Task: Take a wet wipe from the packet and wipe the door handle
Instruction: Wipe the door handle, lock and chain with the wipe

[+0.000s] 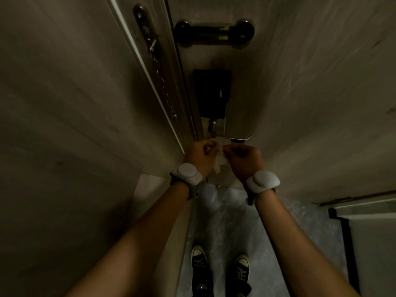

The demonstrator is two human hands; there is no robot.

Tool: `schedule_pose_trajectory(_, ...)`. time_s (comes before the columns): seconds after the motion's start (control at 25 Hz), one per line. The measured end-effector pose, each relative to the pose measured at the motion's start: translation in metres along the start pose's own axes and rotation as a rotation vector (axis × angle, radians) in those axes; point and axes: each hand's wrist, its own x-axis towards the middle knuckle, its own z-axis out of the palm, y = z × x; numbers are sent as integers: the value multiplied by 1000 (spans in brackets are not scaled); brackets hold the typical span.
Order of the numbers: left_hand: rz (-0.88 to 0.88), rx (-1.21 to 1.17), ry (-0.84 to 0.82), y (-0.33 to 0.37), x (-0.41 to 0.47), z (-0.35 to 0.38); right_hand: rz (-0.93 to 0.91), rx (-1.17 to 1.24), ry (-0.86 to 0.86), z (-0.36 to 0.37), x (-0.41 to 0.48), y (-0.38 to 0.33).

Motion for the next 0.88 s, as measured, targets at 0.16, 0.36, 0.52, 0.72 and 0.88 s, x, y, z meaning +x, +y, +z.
schedule_pose_trajectory(0.16, -129, -7, 43, -1, 15, -7, 89, 244, -4, 25, 6, 0)
schedule_pose_trajectory(0.36, -109, -7, 78, 9, 35, -10, 163, 478, 43, 51, 19, -5)
schedule_pose_trajectory(0.52, -92, 73, -31, 19, 50, -20, 138, 695, 14, 58, 27, -6)
schedule_pose_trajectory(0.72, -74, 5, -13, 16, 55, -19, 137, 839, -39, 58, 29, -9)
schedule_pose_trajectory(0.88, -115, -147, 23, 15, 48, -13, 157, 872, -33, 53, 23, -6)
